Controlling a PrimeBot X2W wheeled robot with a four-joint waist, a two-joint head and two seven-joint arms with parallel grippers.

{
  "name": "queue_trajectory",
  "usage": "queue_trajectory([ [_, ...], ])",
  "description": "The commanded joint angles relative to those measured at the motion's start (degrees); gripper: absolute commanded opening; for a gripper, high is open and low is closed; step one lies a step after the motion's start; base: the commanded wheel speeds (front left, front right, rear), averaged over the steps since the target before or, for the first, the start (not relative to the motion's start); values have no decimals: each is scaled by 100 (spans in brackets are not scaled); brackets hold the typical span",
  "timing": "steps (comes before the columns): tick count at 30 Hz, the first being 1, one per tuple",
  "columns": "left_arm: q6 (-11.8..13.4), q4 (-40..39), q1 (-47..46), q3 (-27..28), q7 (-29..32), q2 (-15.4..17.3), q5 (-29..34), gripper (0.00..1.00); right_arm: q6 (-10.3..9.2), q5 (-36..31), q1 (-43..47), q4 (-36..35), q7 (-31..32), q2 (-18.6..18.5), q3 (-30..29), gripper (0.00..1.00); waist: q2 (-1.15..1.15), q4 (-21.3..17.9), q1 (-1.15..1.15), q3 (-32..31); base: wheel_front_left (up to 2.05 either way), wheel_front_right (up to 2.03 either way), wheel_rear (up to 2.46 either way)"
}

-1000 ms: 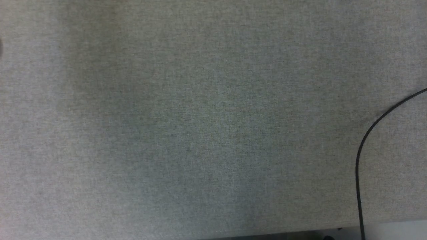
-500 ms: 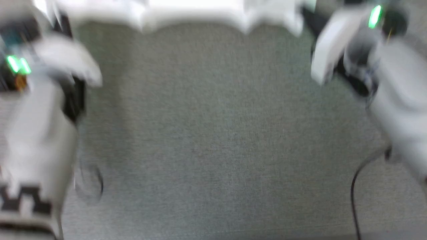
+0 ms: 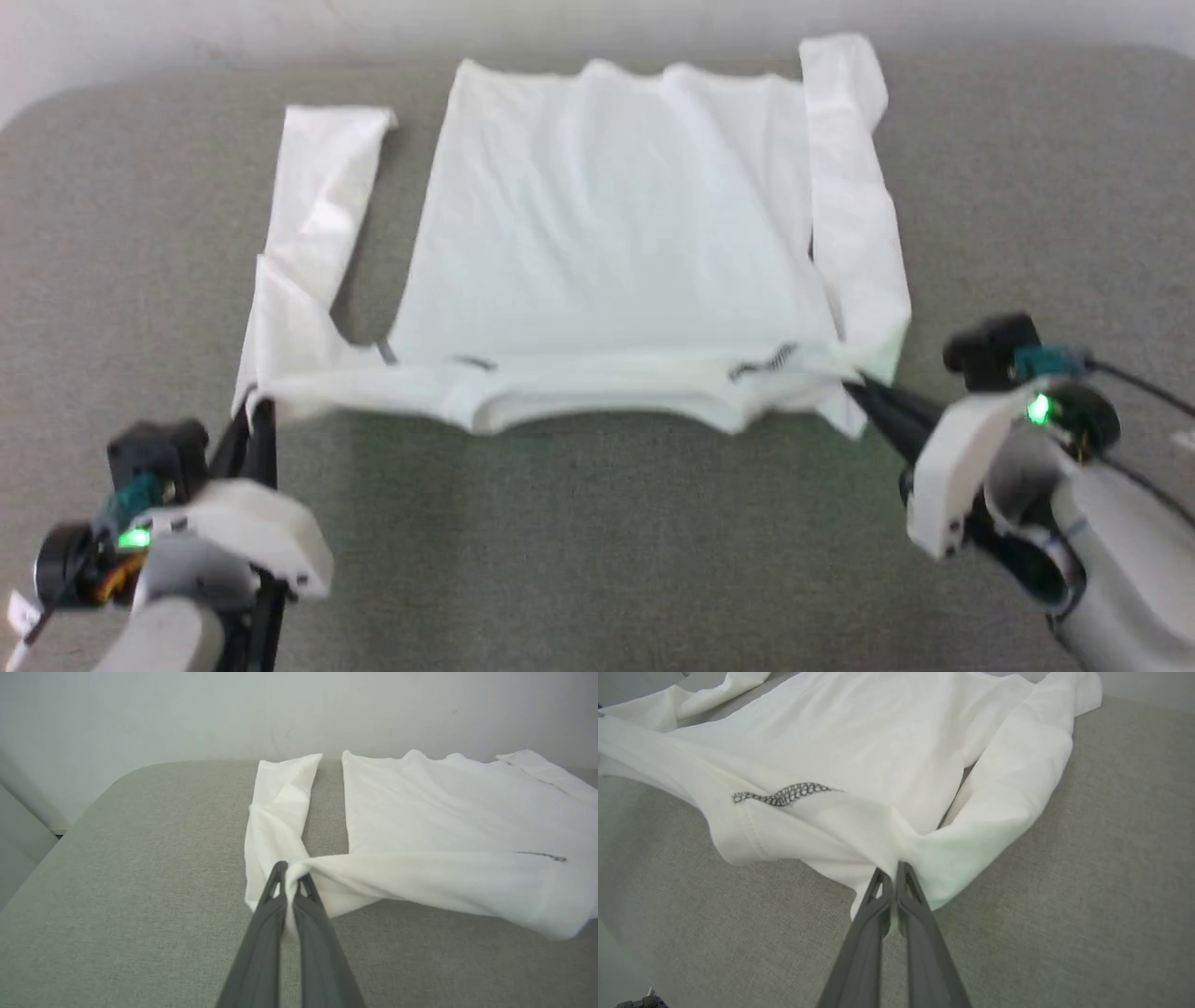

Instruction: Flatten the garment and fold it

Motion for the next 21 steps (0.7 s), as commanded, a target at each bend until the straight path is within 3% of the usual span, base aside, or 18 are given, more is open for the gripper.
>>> queue_trajectory([
  [1,321,-408,458,100,201,252,-26,0,-50,-241,604,-232,282,-61,-462,0,0,86,3,-416,0,0,0],
  [5,620,-1037,1228,36,511,377,-74,0,-50,-869,1792,-988,951,351,-1383,0,0,83,3,-452,0,0,0],
  [10,877,-1148,1881,24,594,343,-178,0,-50,-1667,3044,-1926,1739,953,-2229,0,0,71,3,-482,0,0,0],
  [17,879,-778,2129,-163,591,-45,-402,0,-50,-2342,3744,-2492,2258,1475,-2541,0,0,58,3,-427,0,0,0],
  [18,833,-670,2100,-203,585,-100,-429,0,-50,-2385,3741,-2467,2254,1521,-2543,20,0,55,3,-414,0,0,0],
  [19,784,-575,2056,-228,562,-158,-456,22,-50,-2417,3733,-2430,2246,1576,-2553,49,0,52,3,-400,0,0,0],
  [20,732,-483,2014,-254,552,-217,-493,70,-50,-2450,3725,-2391,2229,1620,-2557,84,0,53,3,-389,0,0,0],
  [21,732,-483,2014,-254,552,-217,-493,70,-50,-2450,3725,-2391,2229,1620,-2557,84,0,53,3,-389,0,0,0],
])
